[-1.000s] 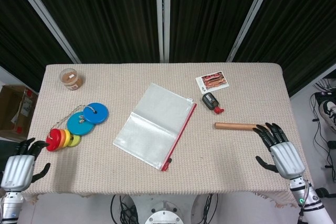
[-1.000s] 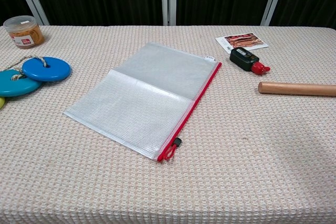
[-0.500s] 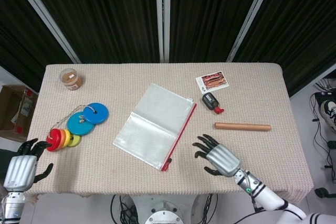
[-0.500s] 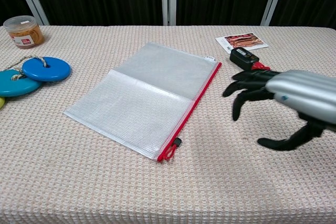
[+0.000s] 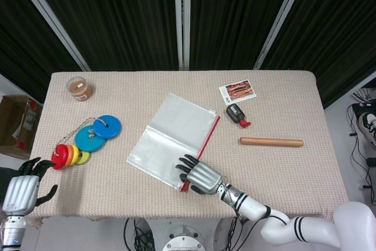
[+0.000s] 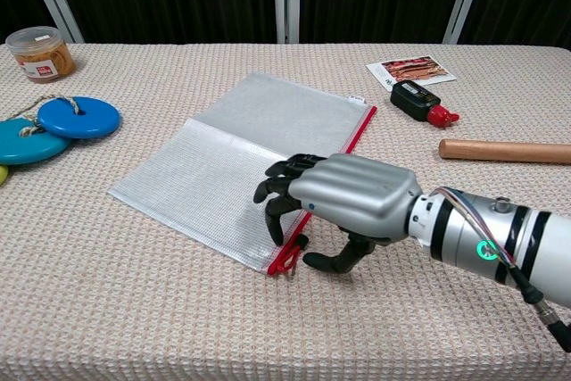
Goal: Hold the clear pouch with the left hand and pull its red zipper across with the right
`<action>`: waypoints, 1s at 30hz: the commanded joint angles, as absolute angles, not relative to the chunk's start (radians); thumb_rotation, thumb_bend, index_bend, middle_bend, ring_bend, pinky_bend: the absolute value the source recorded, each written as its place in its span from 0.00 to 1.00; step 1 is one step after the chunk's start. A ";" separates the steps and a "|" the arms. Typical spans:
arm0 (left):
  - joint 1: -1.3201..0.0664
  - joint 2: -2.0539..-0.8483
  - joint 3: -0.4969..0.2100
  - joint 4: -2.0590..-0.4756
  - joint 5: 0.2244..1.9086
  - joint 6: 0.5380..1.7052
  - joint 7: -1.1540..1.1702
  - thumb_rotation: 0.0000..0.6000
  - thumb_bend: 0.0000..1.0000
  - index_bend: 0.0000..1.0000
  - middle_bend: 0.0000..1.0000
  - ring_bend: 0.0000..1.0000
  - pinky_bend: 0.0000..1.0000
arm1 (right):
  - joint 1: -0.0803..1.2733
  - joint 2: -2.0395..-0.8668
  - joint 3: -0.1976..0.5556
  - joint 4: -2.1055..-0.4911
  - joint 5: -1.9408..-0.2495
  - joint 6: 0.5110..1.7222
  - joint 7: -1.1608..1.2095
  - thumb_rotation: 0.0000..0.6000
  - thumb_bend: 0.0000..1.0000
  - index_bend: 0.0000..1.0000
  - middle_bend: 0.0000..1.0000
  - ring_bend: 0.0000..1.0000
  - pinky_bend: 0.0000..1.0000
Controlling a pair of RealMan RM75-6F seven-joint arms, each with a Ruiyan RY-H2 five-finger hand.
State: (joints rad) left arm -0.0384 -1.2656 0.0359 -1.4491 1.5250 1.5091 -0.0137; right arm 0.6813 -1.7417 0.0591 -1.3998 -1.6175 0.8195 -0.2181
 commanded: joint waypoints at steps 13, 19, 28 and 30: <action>-0.031 -1.280 0.037 -1.413 1.537 1.506 -0.053 1.00 0.27 0.28 0.23 0.14 0.16 | 0.691 -1.754 0.026 -1.394 -1.582 0.838 -0.241 1.00 0.32 0.47 0.14 0.00 0.03; -0.033 -1.280 0.034 -1.413 1.539 1.503 -0.058 1.00 0.27 0.28 0.23 0.14 0.16 | 0.694 -1.780 0.019 -1.363 -1.580 0.858 -0.242 1.00 0.33 0.55 0.17 0.00 0.03; -0.032 -1.277 0.034 -1.409 1.542 1.500 -0.069 1.00 0.27 0.28 0.23 0.14 0.16 | 0.695 -1.811 0.014 -1.315 -1.601 0.911 -0.212 1.00 0.36 0.67 0.23 0.00 0.03; -0.031 -1.276 0.035 -1.408 1.546 1.502 -0.072 1.00 0.26 0.28 0.23 0.14 0.16 | 0.698 -1.809 0.014 -1.317 -1.603 0.916 -0.209 1.00 0.37 0.67 0.24 0.00 0.04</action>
